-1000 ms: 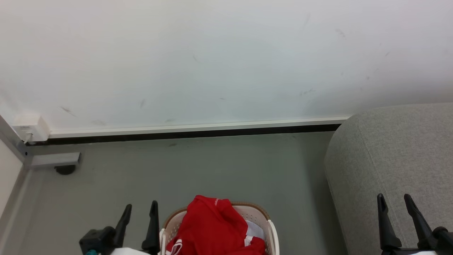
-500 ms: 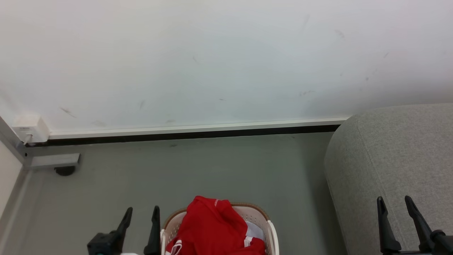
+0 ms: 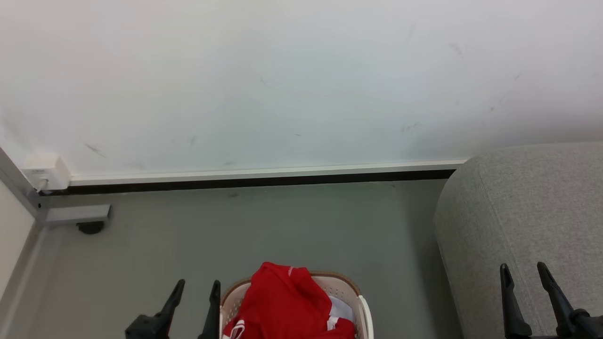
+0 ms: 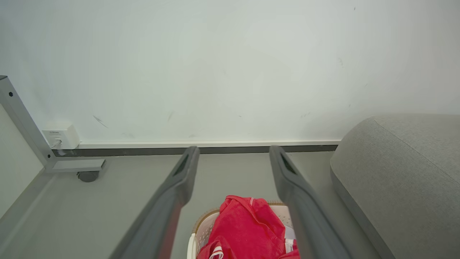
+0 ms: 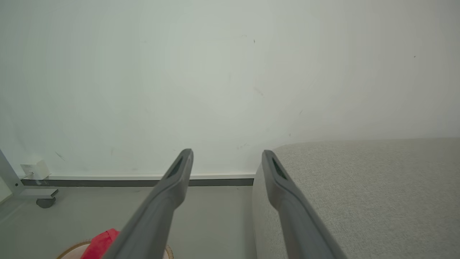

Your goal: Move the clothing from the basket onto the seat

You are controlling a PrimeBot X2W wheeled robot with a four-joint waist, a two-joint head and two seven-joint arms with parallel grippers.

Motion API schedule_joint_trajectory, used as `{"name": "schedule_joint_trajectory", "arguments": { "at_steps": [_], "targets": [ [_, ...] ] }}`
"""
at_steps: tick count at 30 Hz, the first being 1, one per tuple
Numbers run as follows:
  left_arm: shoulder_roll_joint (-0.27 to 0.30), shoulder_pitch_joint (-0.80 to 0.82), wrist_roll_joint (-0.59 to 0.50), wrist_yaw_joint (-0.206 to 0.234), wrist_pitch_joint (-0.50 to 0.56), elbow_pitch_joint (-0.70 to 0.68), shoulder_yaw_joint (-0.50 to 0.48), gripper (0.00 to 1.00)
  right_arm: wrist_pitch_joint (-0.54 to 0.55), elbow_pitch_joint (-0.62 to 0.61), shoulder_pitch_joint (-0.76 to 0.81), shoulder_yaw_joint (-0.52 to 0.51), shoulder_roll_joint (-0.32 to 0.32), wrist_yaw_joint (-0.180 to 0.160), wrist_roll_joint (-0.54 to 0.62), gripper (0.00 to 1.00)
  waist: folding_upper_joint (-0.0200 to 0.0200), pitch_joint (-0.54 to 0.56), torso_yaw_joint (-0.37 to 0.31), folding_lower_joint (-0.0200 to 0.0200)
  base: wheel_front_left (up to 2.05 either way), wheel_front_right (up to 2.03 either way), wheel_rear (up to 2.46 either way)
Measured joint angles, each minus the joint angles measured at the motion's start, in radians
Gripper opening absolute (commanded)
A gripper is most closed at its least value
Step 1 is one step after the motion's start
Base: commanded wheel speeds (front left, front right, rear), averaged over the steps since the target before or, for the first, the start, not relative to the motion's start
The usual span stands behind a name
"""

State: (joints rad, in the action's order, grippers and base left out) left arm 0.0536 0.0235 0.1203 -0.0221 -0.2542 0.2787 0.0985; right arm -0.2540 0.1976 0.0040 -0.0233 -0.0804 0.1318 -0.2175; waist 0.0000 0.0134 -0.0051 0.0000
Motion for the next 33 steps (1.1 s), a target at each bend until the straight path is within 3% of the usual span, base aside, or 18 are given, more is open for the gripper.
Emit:
{"name": "schedule_joint_trajectory", "arguments": {
  "at_steps": [11,22,27,33],
  "targets": [
    [-0.003,-0.008,-0.041,-0.013,-0.010,0.007,-0.010,1.00,-0.011,0.002,0.000,0.010,0.001,0.000,0.033,1.00,0.0000,0.003,-0.002,0.0000,0.00,0.00,0.00],
    [-0.004,0.031,-0.041,-0.039,-0.010,0.059,0.016,1.00,-0.011,-0.035,-0.026,0.063,-0.004,0.000,0.023,1.00,0.0000,-0.028,-0.065,0.0000,0.00,0.00,0.00],
    [-0.005,0.116,-0.056,-0.048,-0.010,0.178,0.071,1.00,-0.011,-0.072,-0.058,0.083,-0.005,0.000,0.012,1.00,0.0000,-0.076,-0.098,0.0001,0.00,0.00,0.00],
    [-0.006,0.286,-0.127,-0.057,0.036,0.472,0.156,1.00,-0.011,-0.121,-0.102,0.114,0.002,0.000,-0.013,1.00,0.0000,-0.160,-0.139,0.0001,0.00,0.00,0.00]
  ]
}}
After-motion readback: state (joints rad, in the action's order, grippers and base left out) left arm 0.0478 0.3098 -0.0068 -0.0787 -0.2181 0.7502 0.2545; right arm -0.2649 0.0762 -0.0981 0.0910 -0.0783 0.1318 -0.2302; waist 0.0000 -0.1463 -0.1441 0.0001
